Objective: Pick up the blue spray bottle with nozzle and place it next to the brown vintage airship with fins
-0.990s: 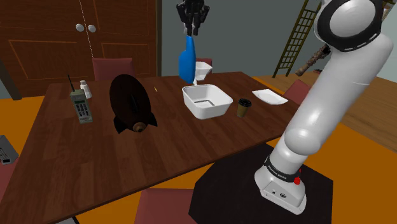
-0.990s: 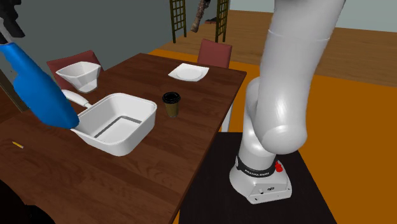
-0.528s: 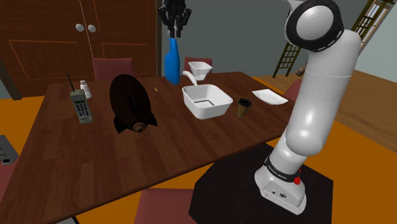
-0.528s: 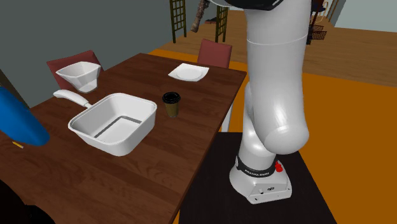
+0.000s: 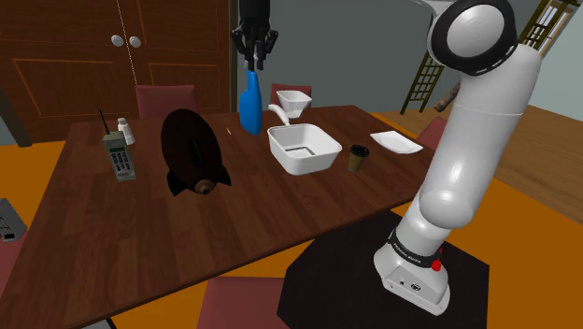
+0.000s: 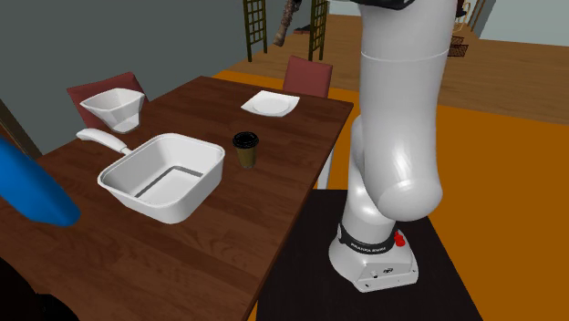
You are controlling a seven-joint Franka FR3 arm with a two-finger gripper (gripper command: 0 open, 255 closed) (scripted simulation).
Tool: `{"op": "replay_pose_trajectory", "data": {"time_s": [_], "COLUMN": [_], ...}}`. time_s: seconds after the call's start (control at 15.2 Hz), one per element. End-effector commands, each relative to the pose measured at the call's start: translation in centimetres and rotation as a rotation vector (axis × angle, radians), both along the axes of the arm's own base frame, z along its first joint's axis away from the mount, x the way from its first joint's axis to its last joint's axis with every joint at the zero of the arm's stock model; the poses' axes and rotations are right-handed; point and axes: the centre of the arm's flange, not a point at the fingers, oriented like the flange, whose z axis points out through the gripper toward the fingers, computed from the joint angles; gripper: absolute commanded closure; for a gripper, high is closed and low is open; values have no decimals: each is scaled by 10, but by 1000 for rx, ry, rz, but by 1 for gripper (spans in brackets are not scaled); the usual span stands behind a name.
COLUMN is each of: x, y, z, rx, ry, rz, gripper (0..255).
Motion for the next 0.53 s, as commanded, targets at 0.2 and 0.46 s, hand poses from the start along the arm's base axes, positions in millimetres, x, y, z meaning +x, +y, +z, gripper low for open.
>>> {"op": "replay_pose_trajectory", "data": {"time_s": [0.2, 0.46], "x": [-1, -1], "y": [1, 1], "z": [-26, -48], "rx": [0, 0], "ry": [-1, -1], "rz": [0, 0], "gripper": [255, 255]}}
